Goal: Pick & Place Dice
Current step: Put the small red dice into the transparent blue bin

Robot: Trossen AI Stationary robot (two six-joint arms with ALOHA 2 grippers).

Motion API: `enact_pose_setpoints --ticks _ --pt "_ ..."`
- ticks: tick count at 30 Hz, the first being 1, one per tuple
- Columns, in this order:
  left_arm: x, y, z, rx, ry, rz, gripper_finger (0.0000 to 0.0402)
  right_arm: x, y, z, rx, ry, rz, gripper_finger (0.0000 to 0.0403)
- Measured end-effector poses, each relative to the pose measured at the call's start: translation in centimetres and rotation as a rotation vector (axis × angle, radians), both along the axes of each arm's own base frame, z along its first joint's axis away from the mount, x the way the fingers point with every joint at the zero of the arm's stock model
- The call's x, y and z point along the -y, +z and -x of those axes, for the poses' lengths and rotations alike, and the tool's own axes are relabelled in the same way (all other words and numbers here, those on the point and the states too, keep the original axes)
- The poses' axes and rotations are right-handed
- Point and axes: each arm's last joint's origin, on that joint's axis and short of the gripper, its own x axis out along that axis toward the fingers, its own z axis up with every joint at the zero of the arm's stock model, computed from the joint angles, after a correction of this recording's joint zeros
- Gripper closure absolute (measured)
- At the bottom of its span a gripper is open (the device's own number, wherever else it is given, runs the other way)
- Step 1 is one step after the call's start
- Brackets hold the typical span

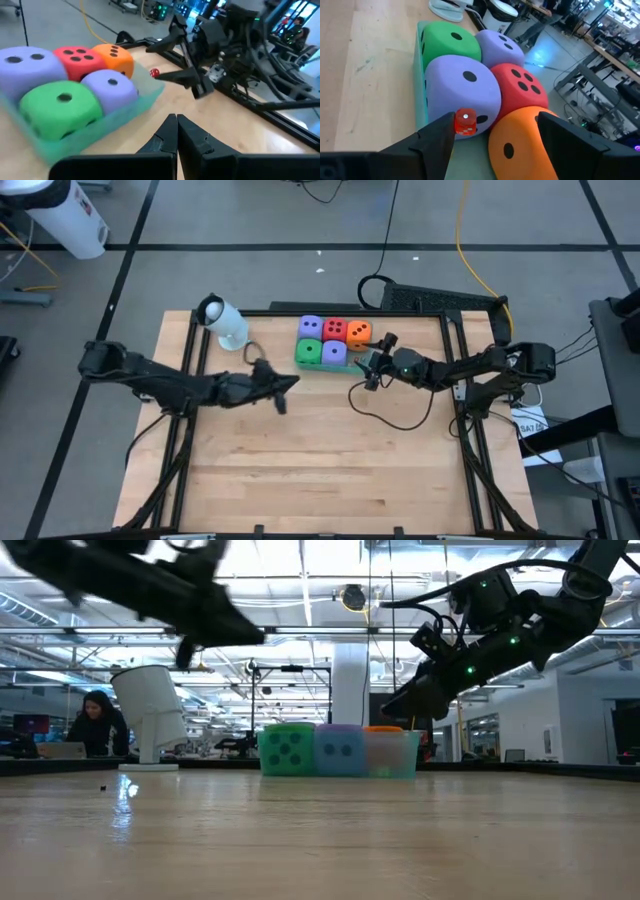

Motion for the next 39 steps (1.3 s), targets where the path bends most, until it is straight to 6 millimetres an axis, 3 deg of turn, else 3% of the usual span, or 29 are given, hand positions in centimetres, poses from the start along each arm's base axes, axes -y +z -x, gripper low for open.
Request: enact_pose_setpoints --ticks 10,17,25,32,39 --pt "-5.7 1.5 -8.0 0.004 -0.078 0.079 0.0399 0.0 0.1 0.0 -0.008 0.011 0.026 0.0125" --pt "-9.6 0.7 -11.5 -0.003 -0.152 0.154 0.0399 0.0 0.3 -0.1 0.013 0.011 0.031 0.0122" --pt "-12.0 -0.6 -15.6 -0.063 -0.22 0.187 0.0399 0.2 0.3 0.0 0.012 0.006 0.033 0.0123" --pt "-13.1 -1.5 -17.9 -0.124 -0.234 0.203 0.0399 0.5 0.3 0.1 0.012 -0.007 0.032 0.0124" --pt "-14.4 -2.1 -17.7 -0.175 -0.164 0.207 0.0399 0.5 0.4 0.0 0.017 -0.004 0.043 0.0124"
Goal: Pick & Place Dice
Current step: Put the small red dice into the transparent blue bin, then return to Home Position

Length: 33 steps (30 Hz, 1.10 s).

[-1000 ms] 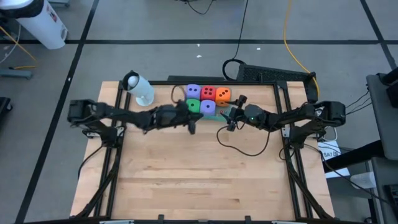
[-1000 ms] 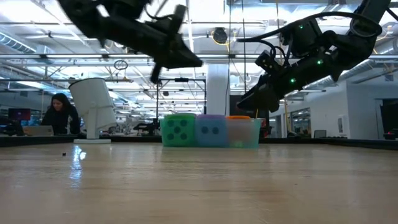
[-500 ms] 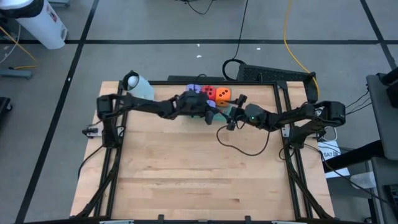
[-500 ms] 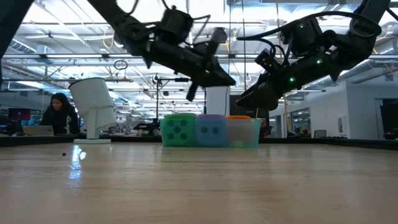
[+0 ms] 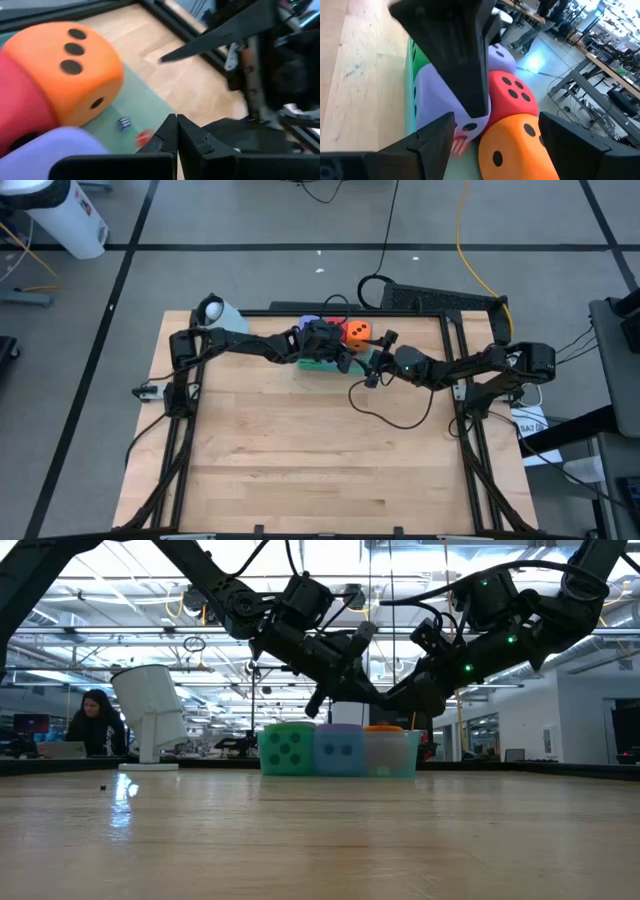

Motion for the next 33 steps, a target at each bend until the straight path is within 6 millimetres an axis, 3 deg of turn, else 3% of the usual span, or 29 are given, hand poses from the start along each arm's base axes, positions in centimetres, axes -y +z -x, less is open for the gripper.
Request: enact_pose_setpoints --ticks 10,15,20,23,27,33 --pt "-0.6 0.1 0.4 -0.026 -0.02 -0.031 0.0399 -0.1 0.2 -0.1 0.029 0.023 -0.013 0.0124" --pt "0.3 4.0 1.6 0.01 -0.106 -0.112 0.0399 -0.1 0.4 0.1 0.033 -0.013 -0.027 0.0124" --pt "3.1 8.8 5.6 -0.002 -0.104 -0.288 0.04 -0.2 1.5 0.7 0.078 -0.025 -0.087 0.0124" --pt "5.0 10.5 8.9 0.018 -0.055 -0.37 0.04 -0.4 2.4 1.3 0.105 -0.029 -0.112 0.0124" --pt "7.0 10.9 13.2 0.037 -0.023 -0.407 0.0401 -0.9 3.4 2.0 0.126 0.059 -0.162 0.0124" --pt "9.4 9.1 18.2 0.051 -0.05 -0.412 0.04 -1.6 4.4 2.6 0.142 0.241 -0.225 0.0126"
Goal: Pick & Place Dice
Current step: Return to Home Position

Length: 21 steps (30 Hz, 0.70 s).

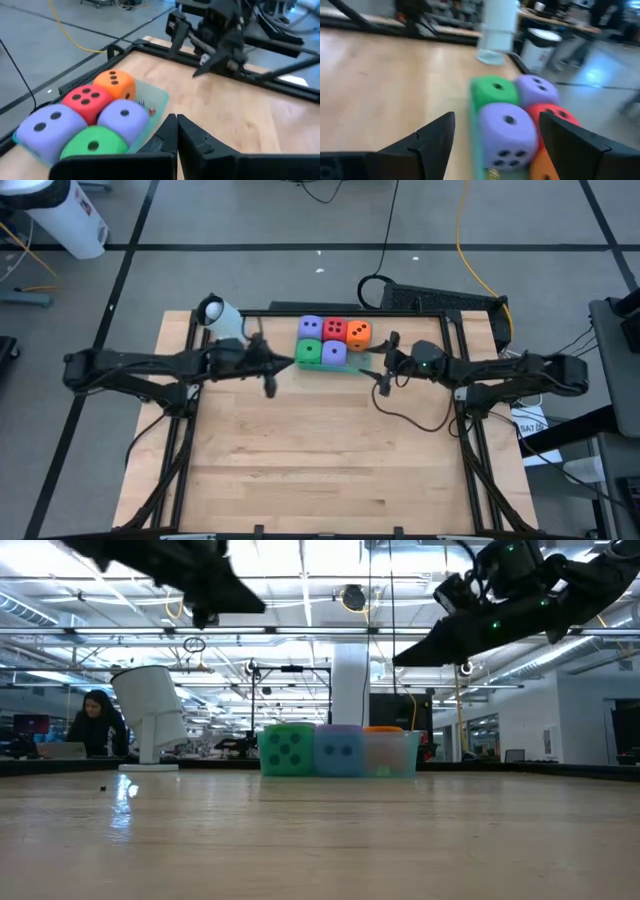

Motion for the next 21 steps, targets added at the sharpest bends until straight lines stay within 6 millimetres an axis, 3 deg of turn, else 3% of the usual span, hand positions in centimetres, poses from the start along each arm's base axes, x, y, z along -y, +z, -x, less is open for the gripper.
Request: enact_pose_setpoints --ticks 6,11,15,21 --pt "1.1 -0.8 4.2 0.037 0.001 -0.056 0.0396 0.1 1.2 0.6 0.111 0.145 -0.187 0.0187" --pt "1.3 -1.2 7.4 -0.084 -0.012 -0.105 0.0395 0.8 1.6 1.4 0.145 0.194 -0.385 0.0296" --pt "1.6 -0.6 9.4 -0.07 0.015 -0.14 0.0399 0.7 1.1 2.0 0.159 0.179 -0.427 0.0386" --pt "1.8 1.0 11.6 0.038 -0.007 -0.238 0.0399 0.0 1.5 3.8 0.355 0.212 -0.461 0.0383"
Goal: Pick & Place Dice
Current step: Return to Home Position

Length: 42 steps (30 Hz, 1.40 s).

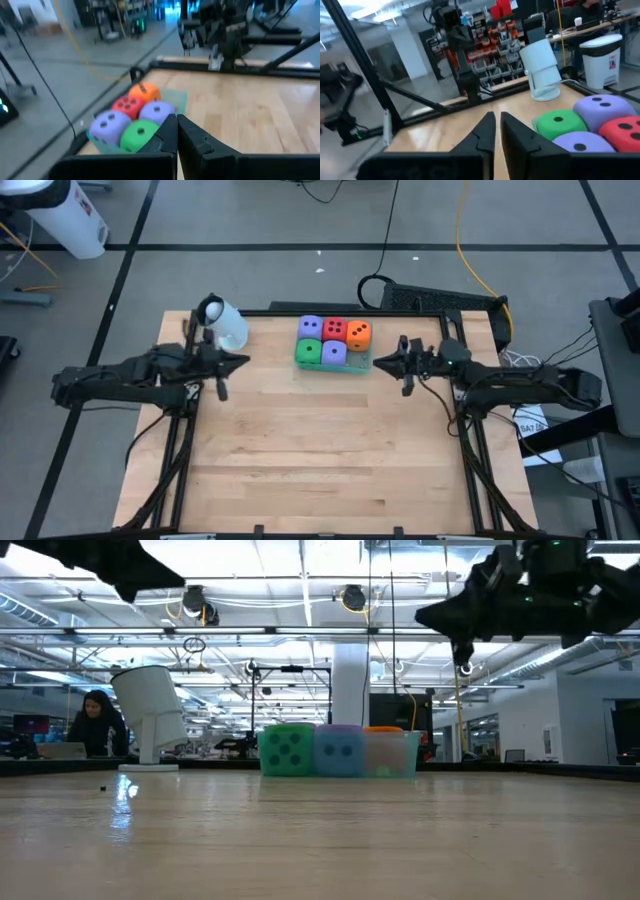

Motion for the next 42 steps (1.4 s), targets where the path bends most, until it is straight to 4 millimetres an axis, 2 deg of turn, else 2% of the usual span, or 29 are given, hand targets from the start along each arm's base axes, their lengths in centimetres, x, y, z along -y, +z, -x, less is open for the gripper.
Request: enact_pose_setpoints --ticks 5,8,12,22,28,33,42 --pt "0.2 0.9 1.1 0.105 -0.041 -0.083 0.04 -0.5 -0.4 1.7 0.002 -0.017 -0.052 0.04" --pt "0.2 -0.2 0.9 0.069 -0.068 -0.147 0.0399 -0.6 -0.8 2.2 -0.055 -0.056 -0.079 0.04" --pt "-0.1 -1.1 1.1 0.012 0.027 -0.111 0.04 -0.9 -0.4 3.1 -0.055 -0.064 -0.078 0.0401" --pt "0.1 0.2 5.5 0.218 0.057 -0.113 0.04 -2.1 -0.3 5.6 -0.122 -0.061 -0.072 0.0402" --pt "0.2 0.1 6.6 0.244 0.084 -0.125 0.04 -2.9 -0.4 6.5 -0.145 -0.135 -0.044 0.0403" --pt "0.2 -0.1 6.8 0.251 0.09 -0.109 0.0398 -4.1 -1.2 6.1 -0.13 -0.061 -0.031 0.0403" --pt "0.1 -3.5 5.4 0.186 0.08 -0.082 0.04 -5.3 -0.9 7.1 -0.018 0.01 0.018 0.0403"
